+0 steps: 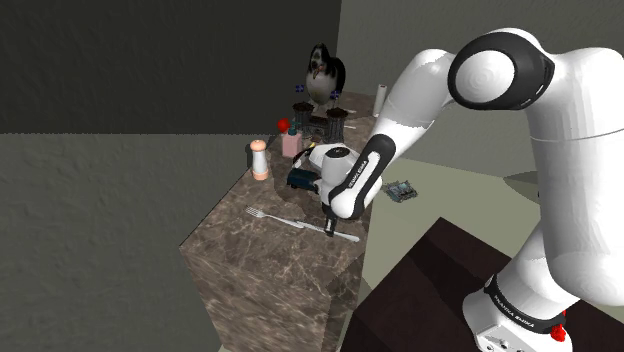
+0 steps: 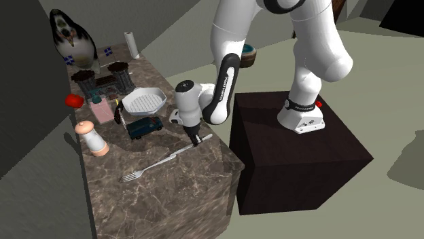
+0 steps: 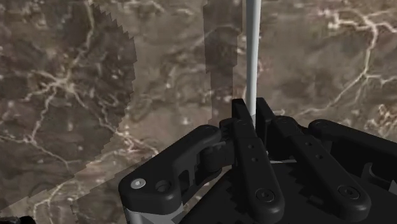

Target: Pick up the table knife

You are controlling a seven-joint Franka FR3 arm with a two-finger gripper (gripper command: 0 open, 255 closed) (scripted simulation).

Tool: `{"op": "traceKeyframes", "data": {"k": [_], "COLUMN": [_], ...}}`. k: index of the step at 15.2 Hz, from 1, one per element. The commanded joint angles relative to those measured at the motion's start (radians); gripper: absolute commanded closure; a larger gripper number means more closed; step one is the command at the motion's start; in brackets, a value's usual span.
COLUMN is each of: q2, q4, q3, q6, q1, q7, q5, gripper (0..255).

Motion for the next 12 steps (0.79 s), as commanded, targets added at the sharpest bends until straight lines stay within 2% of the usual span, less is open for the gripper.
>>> {"op": "traceKeyframes", "data": {"k": [1,12], "q2": [0.0,-0.148], "q4": [0.0,-0.05], "q3": [0.0,0.015], "q6": [0.0,-0.098], "q1": [0.0,-0.013], "q7": [0.0,-0.013], "q5": [0.0,0.013], "gripper": [255,255]}}
